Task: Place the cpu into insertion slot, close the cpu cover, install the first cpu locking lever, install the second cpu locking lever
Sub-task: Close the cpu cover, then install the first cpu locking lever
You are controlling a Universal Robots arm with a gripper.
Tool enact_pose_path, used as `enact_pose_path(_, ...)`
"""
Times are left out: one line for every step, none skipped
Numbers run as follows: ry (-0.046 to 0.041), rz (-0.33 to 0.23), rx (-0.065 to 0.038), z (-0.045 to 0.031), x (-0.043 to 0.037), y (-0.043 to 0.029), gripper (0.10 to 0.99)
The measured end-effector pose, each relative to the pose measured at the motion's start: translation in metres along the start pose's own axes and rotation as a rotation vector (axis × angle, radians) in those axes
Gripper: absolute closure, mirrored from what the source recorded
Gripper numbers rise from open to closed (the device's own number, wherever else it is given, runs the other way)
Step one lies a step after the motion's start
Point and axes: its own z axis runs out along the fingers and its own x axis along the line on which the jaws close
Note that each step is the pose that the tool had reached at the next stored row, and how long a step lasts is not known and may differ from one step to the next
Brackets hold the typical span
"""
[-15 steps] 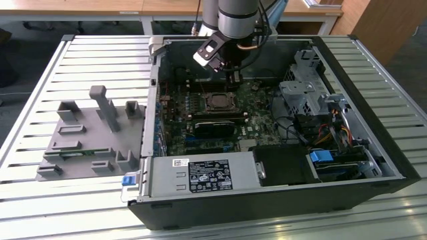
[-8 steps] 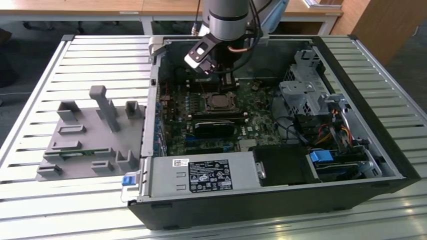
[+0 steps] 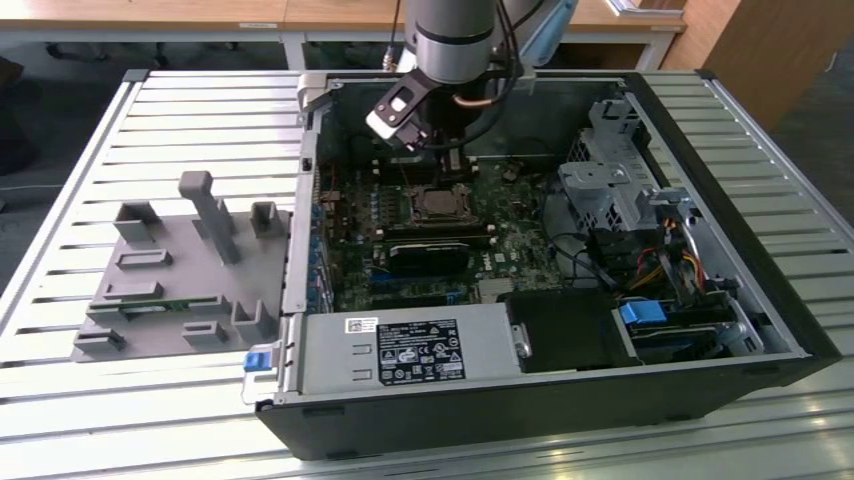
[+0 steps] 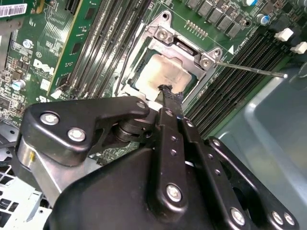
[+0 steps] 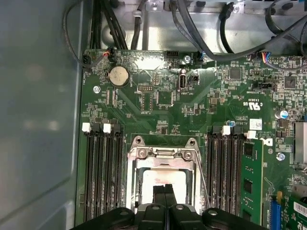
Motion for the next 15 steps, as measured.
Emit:
enact_pose_path(0.0000,0.000,0.000,0.0000,-0.0002,-0.0004,0.980)
enact_pose_path(0.0001,0.000,0.000,0.0000,-0.0003,-0.0007,0.980)
enact_pose_path(0.0000,0.000,0.000,0.0000,-0.0006,-0.0011,0.980)
enact_pose_path(0.0001,0.000,0.000,0.0000,-0.0008,-0.0015,0.980)
enact_pose_path(0.0000,0.000,0.000,0.0000,-0.0010,-0.0018,0.980)
enact_pose_path(-0.0001,0.000,0.000,-0.0001,-0.0014,-0.0024,0.980)
enact_pose_path(0.0000,0.000,0.000,0.0000,-0.0017,-0.0029,0.980)
enact_pose_path(0.0001,0.000,0.000,0.0000,-0.0020,-0.0034,0.980)
enact_pose_path(0.0002,0.000,0.000,0.0000,-0.0021,-0.0037,0.980)
enact_pose_path(0.0001,0.000,0.000,0.0000,-0.0023,-0.0041,0.980)
enact_pose_path(0.0001,0.000,0.000,0.0000,-0.0025,-0.0045,0.980)
enact_pose_path(0.0000,0.000,0.000,0.0000,-0.0025,-0.0047,0.980)
enact_pose_path(0.0000,0.000,0.000,-0.0001,-0.0026,-0.0050,0.980)
enact_pose_path(0.0000,0.000,0.000,0.0000,-0.0027,-0.0051,0.980)
enact_pose_path(-0.0001,0.000,0.000,-0.0001,-0.0027,-0.0051,0.980)
